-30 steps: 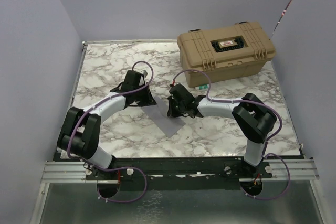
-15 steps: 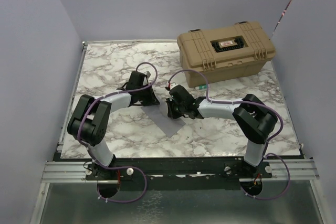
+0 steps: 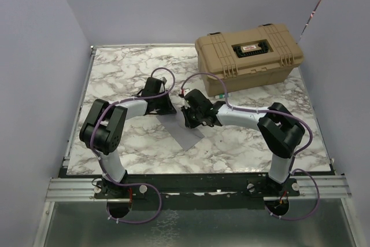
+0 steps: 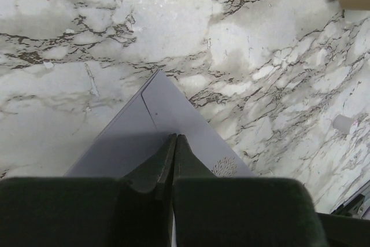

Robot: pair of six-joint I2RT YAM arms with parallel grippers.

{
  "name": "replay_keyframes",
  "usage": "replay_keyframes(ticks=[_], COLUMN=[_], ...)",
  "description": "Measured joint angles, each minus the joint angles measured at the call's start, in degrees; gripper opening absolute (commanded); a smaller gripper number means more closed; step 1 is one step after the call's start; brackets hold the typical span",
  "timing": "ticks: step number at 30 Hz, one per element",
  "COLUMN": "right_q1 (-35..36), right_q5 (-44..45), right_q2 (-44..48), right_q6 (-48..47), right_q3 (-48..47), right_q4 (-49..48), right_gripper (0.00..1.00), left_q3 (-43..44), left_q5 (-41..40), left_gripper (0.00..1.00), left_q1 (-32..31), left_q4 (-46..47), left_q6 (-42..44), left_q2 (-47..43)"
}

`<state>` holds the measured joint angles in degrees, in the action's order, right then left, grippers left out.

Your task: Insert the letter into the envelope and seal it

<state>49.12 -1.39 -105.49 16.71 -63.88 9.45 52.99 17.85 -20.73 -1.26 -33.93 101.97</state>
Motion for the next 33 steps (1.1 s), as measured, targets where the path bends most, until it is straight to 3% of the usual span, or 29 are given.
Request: replay_keyframes(ticks=[10,18,26,33], right_q1=[0.0,0.0,0.4,2.2], right_q5=[1.8,5.2,5.4,5.9], right_q2=[-7.1,-13.2,-13.8,-13.6], right_q6=[2.8,7.6,7.7,6.6], right_q3=[-13.8,-19.2,-20.0,-19.0], right_q4=[5.0,9.9,10.3,9.0], right_gripper=[0.14,0.11,0.17,0.15], left_q3=[0.0,-0.1,0.0,0.0], left_q5=[-0.3,1.0,4.8,8.1], left_gripper=[0.00,0.00,0.00,0.00], left_q1=[0.0,0.8,2.3,3.7], left_q4=[0.3,0.5,1.1,1.6], left_q6=[-1.0,-3.0,-5.9,-8.8], left_q2=[0.3,0.7,1.8,2.9])
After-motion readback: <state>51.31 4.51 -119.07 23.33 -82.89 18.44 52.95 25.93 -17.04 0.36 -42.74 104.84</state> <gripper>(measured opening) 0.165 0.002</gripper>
